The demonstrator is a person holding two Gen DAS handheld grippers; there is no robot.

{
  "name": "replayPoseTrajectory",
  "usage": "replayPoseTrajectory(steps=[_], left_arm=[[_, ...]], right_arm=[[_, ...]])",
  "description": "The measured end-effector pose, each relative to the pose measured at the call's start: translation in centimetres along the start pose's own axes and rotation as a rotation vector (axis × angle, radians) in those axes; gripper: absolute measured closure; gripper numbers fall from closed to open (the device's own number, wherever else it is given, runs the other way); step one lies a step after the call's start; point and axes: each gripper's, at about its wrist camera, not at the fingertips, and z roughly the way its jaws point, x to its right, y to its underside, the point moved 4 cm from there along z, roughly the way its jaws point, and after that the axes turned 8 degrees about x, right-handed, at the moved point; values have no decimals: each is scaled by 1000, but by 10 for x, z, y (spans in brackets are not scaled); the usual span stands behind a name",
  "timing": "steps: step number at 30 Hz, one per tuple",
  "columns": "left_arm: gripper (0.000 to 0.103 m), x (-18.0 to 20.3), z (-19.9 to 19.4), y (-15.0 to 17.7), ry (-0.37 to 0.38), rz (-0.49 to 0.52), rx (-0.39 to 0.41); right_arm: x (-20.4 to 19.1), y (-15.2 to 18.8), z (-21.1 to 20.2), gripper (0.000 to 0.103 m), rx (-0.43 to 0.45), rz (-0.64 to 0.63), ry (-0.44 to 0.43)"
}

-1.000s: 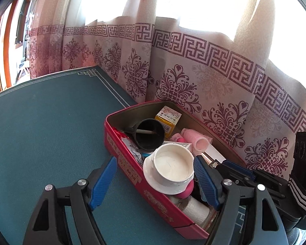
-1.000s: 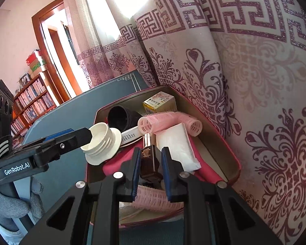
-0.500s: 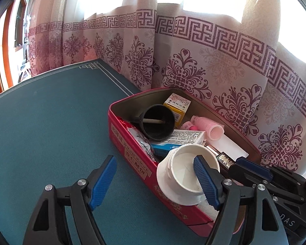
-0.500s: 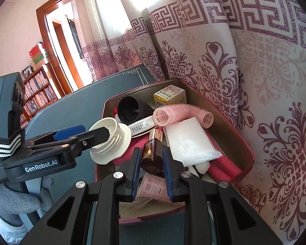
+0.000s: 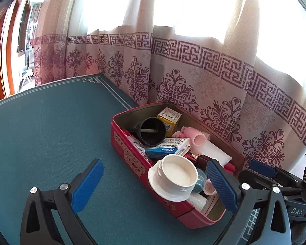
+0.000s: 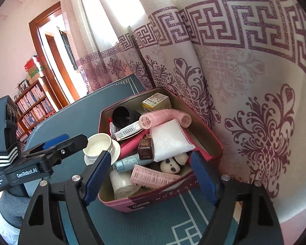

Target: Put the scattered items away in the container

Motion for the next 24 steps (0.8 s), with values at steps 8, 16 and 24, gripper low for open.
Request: replayPoseTrajectory(steps=[8, 16, 24], left_arm=[[1, 31, -32, -5, -150, 116, 88], [1, 45, -51, 3, -225, 139, 104], [1, 56, -58, 10, -201, 110, 84]], right_arm=[[5, 12, -20, 0, -45, 37, 64], [1, 17, -46, 0, -15, -39, 116], [-3, 19, -58, 0, -11, -74, 122]])
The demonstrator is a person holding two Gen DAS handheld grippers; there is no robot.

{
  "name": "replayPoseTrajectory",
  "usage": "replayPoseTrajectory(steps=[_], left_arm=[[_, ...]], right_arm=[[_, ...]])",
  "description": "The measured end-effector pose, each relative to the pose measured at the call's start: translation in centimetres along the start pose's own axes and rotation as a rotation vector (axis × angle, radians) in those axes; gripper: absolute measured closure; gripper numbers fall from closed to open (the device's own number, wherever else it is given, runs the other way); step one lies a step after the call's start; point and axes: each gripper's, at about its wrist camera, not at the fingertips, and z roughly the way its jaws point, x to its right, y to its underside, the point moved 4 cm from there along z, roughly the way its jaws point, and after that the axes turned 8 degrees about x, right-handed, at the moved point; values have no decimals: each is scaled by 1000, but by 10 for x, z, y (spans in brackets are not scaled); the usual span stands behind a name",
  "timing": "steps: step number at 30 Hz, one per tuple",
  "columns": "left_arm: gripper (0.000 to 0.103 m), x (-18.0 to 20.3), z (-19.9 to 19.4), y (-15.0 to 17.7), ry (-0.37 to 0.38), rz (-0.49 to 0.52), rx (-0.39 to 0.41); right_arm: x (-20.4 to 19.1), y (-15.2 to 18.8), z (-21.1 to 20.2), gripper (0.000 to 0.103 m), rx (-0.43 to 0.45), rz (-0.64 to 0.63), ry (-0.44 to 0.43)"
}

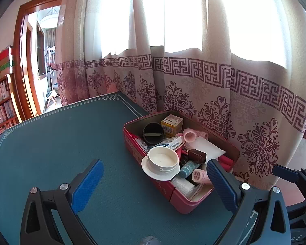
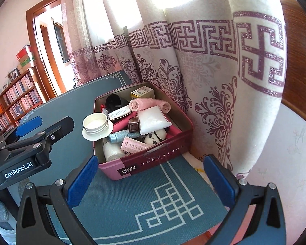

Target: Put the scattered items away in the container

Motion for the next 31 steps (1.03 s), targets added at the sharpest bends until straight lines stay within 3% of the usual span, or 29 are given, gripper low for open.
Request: replayPoseTrajectory(steps=[22, 26, 31], left_arm=[[1, 8, -6, 2, 27, -5, -7], [1, 11, -6, 3, 69, -7, -7], [1, 7, -3, 6, 47, 19, -12]], right_arm=[[-14, 4, -6, 0, 3, -75, 21], [-14, 4, -6, 0, 5, -82, 23], [-11, 9, 2, 0, -16, -67, 17]])
